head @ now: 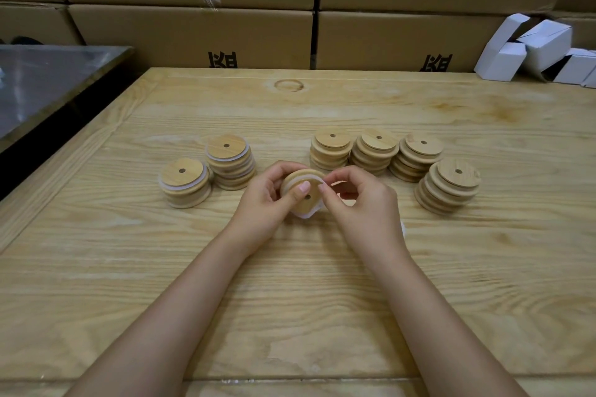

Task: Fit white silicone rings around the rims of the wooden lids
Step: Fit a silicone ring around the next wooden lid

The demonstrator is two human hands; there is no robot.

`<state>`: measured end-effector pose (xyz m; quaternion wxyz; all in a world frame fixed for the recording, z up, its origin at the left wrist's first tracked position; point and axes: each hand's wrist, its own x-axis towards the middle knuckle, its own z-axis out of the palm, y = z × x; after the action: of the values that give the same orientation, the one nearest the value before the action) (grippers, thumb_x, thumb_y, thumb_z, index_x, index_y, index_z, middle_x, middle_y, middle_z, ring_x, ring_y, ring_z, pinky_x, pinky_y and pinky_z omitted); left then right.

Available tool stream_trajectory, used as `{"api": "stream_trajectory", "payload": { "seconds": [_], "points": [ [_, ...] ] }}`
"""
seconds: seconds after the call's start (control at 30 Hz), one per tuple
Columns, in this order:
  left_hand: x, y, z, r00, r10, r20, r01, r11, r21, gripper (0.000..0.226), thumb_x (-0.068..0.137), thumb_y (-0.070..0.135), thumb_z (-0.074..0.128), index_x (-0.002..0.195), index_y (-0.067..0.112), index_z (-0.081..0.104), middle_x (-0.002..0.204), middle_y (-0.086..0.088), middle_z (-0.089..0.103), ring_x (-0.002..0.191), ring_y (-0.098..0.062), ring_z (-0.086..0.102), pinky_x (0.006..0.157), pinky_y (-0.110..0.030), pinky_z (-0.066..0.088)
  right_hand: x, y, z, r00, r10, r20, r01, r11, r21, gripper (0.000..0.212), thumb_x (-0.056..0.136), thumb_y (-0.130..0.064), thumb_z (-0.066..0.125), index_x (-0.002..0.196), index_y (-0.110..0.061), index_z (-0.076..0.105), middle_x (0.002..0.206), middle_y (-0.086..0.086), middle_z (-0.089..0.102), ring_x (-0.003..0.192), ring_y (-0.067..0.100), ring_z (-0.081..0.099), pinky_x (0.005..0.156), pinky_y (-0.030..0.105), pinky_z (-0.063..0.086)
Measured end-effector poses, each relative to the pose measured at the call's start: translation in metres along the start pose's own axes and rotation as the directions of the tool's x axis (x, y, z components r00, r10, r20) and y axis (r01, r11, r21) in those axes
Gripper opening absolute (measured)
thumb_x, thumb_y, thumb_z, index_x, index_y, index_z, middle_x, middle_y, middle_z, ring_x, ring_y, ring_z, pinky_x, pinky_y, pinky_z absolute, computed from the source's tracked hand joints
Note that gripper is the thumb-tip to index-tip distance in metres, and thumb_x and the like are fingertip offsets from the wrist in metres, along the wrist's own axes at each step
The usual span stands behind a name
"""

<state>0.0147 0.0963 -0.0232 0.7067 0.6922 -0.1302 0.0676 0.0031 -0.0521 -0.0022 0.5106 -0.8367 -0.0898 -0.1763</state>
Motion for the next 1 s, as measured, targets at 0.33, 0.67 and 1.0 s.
{"api": "stream_trajectory", "payload": {
  "seconds": [0.33,0.67,1.0],
  "points": [
    [0.0014,0.0018,-0.0011,1.0,-0.024,0.015,0.025,0.991,-0.131,0.02,0.08,0.011,0.054,0.099,0.012,0.054,0.093,-0.004,0.059,0.093,-0.025,0.053,0.086,-0.045,0.042,0.0034,0.0012,-0.0009,0.99,0.138,0.031,-0.141,0.971,0.193,0.019,0.077,-0.015,0.074,0.066,-0.029,0.067,0.075,-0.014,0.071,0.076,0.001,0.066,0.075,0.022,0.052],
    [-0.0005,0.0034,0.0006,0.993,-0.119,-0.003,0.117,0.977,-0.179,0.018,0.091,0.0,0.045,0.1,0.015,0.051,0.094,-0.005,0.055,0.086,-0.014,0.054,0.075,-0.031,0.05,0.0037,-0.0013,-0.001,0.985,0.139,0.103,-0.161,0.956,0.244,0.012,0.079,-0.011,0.072,0.073,-0.021,0.067,0.08,-0.004,0.071,0.078,0.012,0.067,0.077,0.028,0.054],
    [0.0,0.0013,0.0047,0.985,-0.172,0.031,0.175,0.965,-0.196,0.017,0.094,0.004,0.041,0.095,0.02,0.039,0.096,-0.009,0.056,0.084,-0.015,0.059,0.084,-0.043,0.052,-0.0008,-0.0023,0.0034,0.995,0.052,-0.089,-0.045,0.996,0.072,0.006,0.081,-0.016,0.07,0.08,-0.02,0.066,0.077,-0.013,0.066,0.081,0.004,0.061,0.076,0.015,0.046]
  ]
}}
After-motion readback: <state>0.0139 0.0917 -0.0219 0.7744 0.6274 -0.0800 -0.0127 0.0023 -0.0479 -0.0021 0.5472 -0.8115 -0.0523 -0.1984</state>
